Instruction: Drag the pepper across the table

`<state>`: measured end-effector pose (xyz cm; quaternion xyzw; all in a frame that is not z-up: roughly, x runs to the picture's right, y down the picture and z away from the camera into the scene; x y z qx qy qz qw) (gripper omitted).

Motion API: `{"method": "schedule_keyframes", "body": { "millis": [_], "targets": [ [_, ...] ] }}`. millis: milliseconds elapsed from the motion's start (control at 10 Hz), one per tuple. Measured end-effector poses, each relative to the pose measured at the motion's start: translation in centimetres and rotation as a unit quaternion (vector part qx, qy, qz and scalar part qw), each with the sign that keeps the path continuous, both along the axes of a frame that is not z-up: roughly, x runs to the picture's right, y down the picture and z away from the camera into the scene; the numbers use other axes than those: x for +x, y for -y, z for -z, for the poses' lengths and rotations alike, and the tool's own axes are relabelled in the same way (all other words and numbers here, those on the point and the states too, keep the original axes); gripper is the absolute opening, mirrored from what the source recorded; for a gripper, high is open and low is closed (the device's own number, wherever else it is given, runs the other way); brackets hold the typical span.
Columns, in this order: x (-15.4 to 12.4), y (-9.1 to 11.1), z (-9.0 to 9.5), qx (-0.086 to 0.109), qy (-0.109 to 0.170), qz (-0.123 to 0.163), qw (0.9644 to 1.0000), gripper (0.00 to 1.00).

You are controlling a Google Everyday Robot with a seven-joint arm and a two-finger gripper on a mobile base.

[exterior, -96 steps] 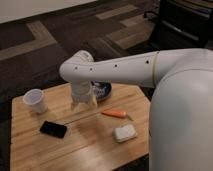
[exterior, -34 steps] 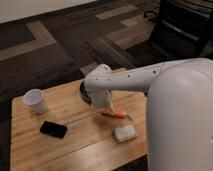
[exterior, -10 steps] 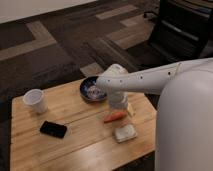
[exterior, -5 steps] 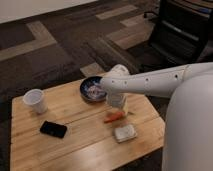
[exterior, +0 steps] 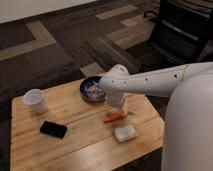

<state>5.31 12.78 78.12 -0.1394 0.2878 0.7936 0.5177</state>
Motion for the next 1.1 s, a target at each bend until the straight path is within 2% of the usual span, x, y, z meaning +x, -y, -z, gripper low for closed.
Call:
{"method": "schedule_keyframes", "body": {
  "millis": [600,700,900,1100],
  "targets": [
    [0.3,-0.3,0.1,-0.004,-0.002,0.007,1.0000,0.65],
    [0.5,-0.7,0.2,-0.010,0.003,0.024,0.9997,0.65],
    [0.1,-1.7,0.3,-0.027,0.025,0.073,0.9966,0.65],
    [0.0,-1.9,-0.1,-0.030,0.035,0.096,0.9944,0.65]
  ]
}}
